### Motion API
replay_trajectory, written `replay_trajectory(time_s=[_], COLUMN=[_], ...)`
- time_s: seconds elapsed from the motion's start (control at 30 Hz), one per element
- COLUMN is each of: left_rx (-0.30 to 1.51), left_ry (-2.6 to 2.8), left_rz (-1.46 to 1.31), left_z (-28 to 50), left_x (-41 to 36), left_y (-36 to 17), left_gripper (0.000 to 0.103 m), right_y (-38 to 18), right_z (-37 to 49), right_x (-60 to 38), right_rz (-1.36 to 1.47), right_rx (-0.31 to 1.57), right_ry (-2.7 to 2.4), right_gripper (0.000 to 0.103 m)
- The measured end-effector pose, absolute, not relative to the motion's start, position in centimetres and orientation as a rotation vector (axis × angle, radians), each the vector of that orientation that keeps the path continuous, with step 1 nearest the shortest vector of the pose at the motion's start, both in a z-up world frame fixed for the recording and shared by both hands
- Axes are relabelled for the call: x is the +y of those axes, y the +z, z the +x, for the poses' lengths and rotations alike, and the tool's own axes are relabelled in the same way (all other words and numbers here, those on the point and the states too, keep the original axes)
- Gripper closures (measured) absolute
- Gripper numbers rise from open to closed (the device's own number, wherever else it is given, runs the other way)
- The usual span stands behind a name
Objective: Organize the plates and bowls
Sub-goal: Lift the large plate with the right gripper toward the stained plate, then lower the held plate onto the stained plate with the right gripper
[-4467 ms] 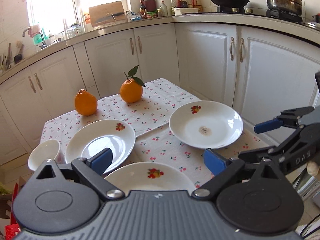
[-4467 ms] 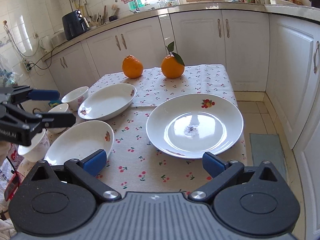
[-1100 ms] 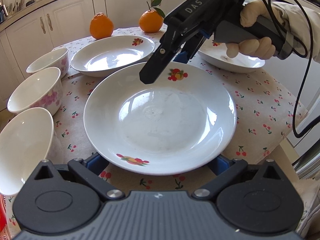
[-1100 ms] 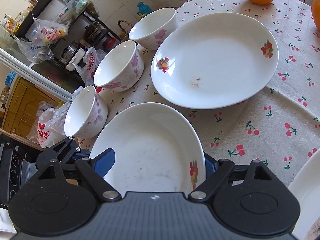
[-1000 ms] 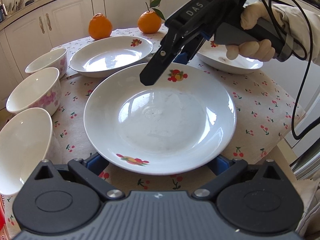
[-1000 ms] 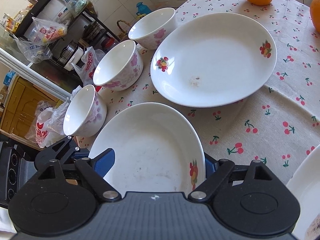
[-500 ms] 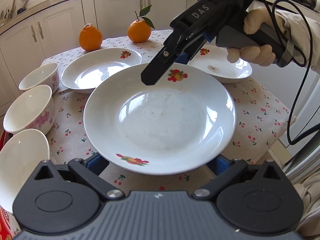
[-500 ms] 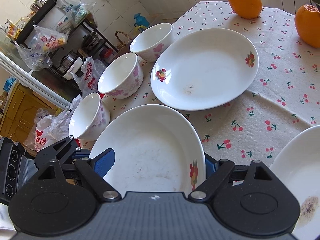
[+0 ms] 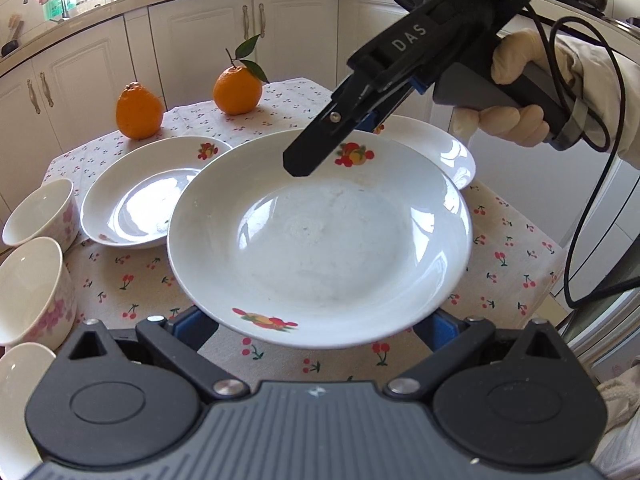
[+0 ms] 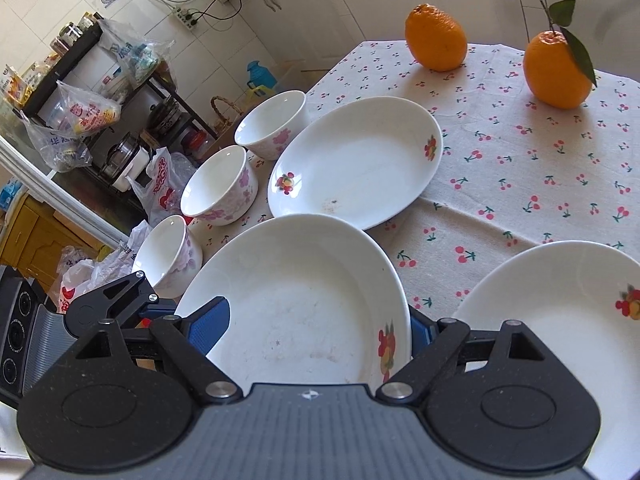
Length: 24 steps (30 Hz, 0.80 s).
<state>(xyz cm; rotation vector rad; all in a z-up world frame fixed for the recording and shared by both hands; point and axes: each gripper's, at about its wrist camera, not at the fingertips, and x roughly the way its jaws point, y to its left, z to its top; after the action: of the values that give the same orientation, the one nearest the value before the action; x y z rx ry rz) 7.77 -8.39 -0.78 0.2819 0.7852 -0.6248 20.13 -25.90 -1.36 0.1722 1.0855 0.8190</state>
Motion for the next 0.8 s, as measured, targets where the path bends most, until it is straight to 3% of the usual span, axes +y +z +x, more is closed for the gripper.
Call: replay_trajectory(time_s=[0.8], left_rx=[0.807], left_ry=[-0.817], left_rz=[0.342], left_z=[13.2], left_x=[-17.6], left_y=[-1.8], left_gripper=[0.002], right_y=[-2.4], right_z=[20.6], right_x=[-37.0], right_rz=[0.265], right_rx=[1.038], right_ry=[0.610], right_gripper=[0.012])
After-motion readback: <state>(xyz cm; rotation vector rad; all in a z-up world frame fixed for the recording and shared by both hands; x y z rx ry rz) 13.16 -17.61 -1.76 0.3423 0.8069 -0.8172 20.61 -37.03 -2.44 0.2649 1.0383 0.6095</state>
